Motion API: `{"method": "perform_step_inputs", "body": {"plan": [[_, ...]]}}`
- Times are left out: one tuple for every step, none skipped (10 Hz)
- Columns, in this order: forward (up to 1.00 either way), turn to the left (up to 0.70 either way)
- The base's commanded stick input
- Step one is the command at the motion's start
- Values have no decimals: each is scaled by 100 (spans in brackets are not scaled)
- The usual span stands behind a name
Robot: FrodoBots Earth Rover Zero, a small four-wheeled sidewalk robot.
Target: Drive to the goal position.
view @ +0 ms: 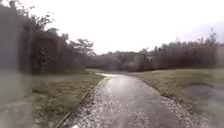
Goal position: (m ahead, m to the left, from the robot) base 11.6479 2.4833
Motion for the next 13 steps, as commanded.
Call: {"method": "perform_step_inputs", "body": {"plan": [[70, -17], [70, -19], [70, -22], [70, 0], [70, 0], [70, 0], [70, 0], [70, 0], [70, 0], [70, -4], [70, -19], [70, -18], [70, -6]]}}
